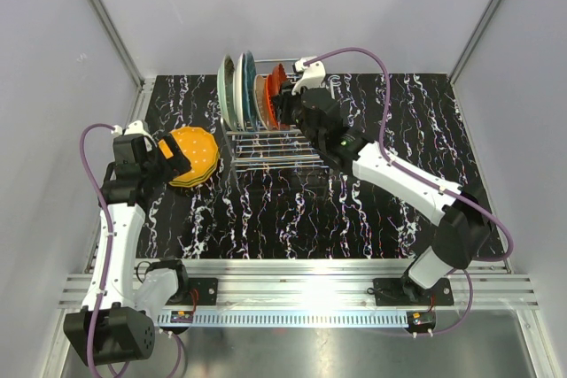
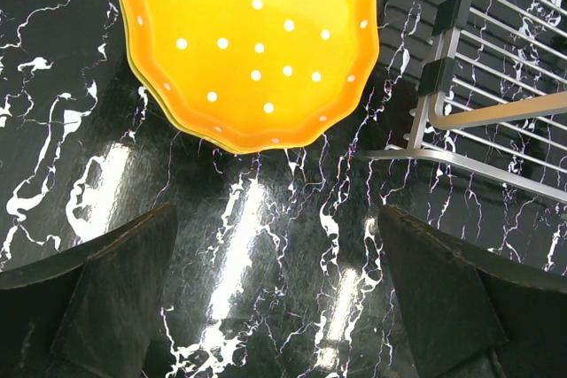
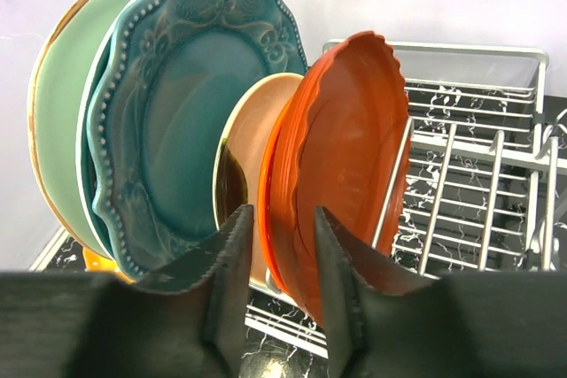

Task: Load the plates into the dish rack
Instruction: Insert the plate into the dish rack

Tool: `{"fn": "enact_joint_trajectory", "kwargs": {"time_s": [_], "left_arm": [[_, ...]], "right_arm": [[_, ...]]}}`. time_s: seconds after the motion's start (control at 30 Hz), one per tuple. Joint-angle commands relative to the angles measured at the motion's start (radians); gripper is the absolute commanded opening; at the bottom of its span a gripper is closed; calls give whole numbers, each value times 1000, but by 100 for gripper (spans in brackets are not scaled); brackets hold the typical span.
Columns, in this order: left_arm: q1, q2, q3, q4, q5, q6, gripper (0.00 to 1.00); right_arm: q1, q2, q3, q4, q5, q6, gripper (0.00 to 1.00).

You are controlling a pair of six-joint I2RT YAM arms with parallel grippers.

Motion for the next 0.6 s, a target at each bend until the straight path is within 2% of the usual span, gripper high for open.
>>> {"fn": "enact_joint_trajectory", "kwargs": {"time_s": [0.0,0.33,0.57], "left_arm": [[-1,-10,0,47,25,14,99],[-1,-10,-2,47,20,14,99],[0,-7,0,42,4,14,99]], "right_arm": [[-10,-1,18,36,12,9,41],[-9,-68,-1,32,5,8,46],[-7,-179,-17,11,-26,-6,54]]}}
